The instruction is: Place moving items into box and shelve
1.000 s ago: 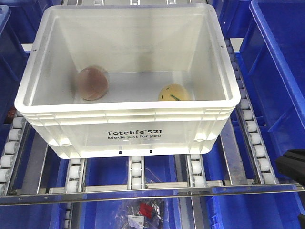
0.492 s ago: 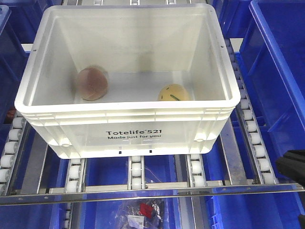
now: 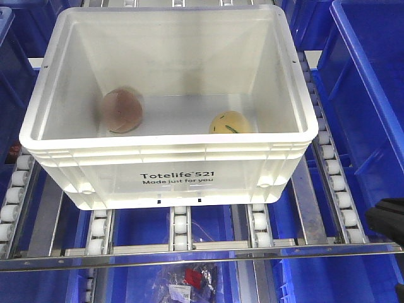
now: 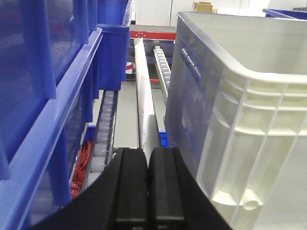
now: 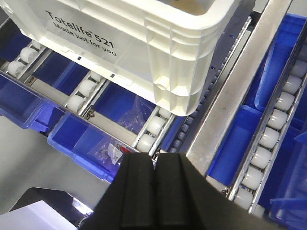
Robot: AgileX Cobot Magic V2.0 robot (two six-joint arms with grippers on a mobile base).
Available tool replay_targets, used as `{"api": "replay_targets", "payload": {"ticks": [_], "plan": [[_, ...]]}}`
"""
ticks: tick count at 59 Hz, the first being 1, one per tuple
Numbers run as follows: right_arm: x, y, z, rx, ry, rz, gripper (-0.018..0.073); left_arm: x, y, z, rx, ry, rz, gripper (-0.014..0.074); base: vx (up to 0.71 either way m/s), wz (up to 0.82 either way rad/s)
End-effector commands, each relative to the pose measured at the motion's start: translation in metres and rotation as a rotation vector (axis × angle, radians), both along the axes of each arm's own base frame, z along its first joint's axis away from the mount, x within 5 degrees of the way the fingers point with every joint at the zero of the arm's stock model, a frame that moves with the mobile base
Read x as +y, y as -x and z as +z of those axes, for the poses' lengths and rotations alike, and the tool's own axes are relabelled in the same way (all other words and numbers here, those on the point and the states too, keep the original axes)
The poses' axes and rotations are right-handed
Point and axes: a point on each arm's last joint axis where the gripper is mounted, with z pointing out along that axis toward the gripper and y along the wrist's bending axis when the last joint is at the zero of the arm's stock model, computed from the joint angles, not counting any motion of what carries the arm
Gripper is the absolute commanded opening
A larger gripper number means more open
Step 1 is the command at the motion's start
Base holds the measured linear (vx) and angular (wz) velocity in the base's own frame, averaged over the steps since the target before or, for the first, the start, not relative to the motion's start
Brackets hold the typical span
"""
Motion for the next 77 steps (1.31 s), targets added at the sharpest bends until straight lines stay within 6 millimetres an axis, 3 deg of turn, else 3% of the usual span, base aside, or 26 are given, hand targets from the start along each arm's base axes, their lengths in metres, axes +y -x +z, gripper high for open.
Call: {"api": "replay_targets", "payload": {"ticks": [1, 69, 77], "plan": [[0.002, -0.003, 0.012, -0.075, -0.038, 0.002, -0.0015, 0.0, 0.0, -0.001, -0.078, -0.022, -0.001, -0.0024, 0.0, 0.0], [0.002, -0.003, 0.012, -0.075, -0.041, 0.004, -0.0015, 0.0, 0.0, -0.001, -0.074, -0.049, 0.001, -0.0022, 0.0, 0.0], [-0.01, 0.001, 0.019, -0.162, -0.045, -0.072, -0.0015, 0.0, 0.0, -0.001, -0.073, -0.049, 0.001, -0.0022, 0.0, 0.0]]}}
